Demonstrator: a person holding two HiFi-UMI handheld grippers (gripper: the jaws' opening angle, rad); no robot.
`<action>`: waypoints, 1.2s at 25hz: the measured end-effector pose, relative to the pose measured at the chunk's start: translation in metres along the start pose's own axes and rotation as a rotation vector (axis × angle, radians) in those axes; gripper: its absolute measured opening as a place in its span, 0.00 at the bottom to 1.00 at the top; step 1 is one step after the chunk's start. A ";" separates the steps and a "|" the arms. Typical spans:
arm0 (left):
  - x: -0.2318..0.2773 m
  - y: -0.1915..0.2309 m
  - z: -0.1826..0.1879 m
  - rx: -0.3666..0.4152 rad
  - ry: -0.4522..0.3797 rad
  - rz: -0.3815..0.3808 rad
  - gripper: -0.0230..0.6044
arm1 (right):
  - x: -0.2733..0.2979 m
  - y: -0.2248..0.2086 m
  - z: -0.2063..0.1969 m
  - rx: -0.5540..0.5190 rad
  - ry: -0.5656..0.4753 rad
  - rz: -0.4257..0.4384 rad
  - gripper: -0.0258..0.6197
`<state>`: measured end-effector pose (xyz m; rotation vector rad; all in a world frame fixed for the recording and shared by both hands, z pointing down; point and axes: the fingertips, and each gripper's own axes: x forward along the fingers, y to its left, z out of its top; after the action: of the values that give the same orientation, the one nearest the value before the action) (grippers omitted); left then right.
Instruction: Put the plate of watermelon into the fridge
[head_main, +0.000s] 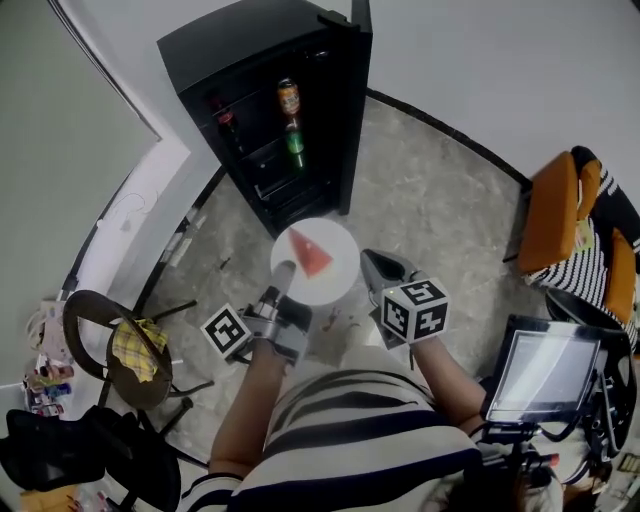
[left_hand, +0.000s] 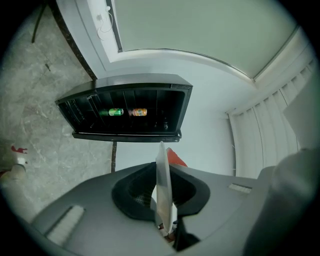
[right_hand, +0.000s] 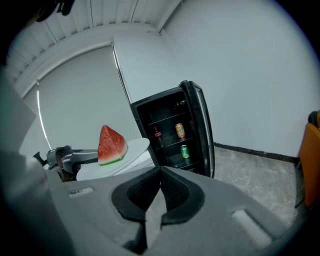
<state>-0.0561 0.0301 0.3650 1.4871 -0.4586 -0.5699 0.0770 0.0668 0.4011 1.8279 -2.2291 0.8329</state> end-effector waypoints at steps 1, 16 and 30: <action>0.004 0.001 0.000 0.000 -0.010 0.004 0.10 | 0.003 -0.004 0.002 0.001 0.004 0.008 0.04; 0.032 0.000 0.005 0.004 -0.083 0.006 0.10 | 0.023 -0.024 0.022 -0.070 0.026 0.060 0.04; 0.083 0.019 0.078 -0.024 -0.124 0.028 0.10 | 0.111 -0.038 0.053 -0.078 0.074 0.041 0.04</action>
<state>-0.0371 -0.0825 0.3825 1.4258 -0.5661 -0.6455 0.0969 -0.0587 0.4181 1.6946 -2.2277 0.7945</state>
